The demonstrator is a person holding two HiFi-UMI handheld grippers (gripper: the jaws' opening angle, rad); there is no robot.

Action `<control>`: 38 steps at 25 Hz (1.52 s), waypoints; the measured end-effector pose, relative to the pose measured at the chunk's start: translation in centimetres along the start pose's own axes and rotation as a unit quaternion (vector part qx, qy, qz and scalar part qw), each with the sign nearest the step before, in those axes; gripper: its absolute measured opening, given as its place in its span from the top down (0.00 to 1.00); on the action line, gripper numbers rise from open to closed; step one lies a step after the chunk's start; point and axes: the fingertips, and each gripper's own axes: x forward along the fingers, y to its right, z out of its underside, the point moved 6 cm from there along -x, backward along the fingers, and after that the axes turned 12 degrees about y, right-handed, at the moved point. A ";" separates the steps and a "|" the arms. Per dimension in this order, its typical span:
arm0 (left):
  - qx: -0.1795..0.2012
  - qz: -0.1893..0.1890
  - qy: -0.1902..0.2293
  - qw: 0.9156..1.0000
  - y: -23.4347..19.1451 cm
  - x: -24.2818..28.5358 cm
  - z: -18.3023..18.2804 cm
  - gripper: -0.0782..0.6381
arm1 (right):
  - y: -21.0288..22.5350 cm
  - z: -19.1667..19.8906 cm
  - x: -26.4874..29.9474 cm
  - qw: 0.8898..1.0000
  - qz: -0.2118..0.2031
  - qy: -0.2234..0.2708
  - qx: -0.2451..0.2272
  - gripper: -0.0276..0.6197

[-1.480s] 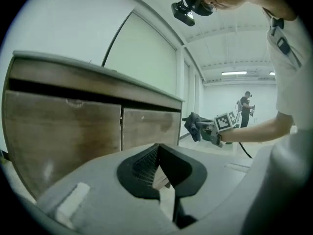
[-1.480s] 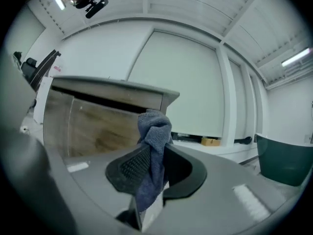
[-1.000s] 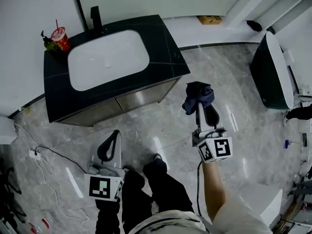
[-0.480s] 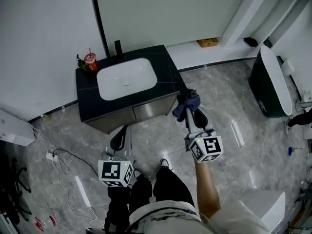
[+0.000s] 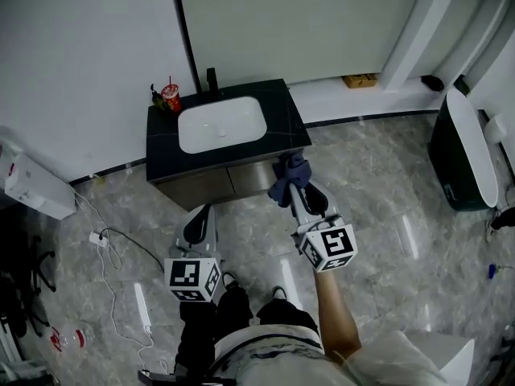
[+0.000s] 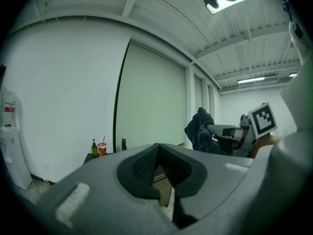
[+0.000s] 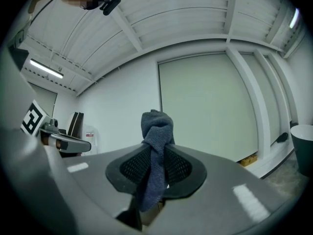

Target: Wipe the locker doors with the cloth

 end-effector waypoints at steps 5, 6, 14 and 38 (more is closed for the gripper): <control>-0.006 -0.014 0.009 1.000 4.7 -2.3 -0.4 0.89 | -0.6 -1.5 -3.4 0.999 -0.032 -0.008 -0.009 0.84; -0.012 -0.015 0.011 1.000 5.6 -2.8 -0.5 0.89 | -0.7 -1.8 -4.1 0.999 -0.033 -0.011 -0.008 0.84; -0.010 -0.011 0.013 1.000 6.5 -5.0 -1.8 0.89 | -2.3 -4.2 -6.7 1.000 -0.030 0.002 -0.004 0.85; -0.009 -0.009 0.038 0.999 5.5 -4.9 -4.0 0.89 | -3.8 -7.1 -6.2 0.998 -0.054 0.030 -0.034 0.86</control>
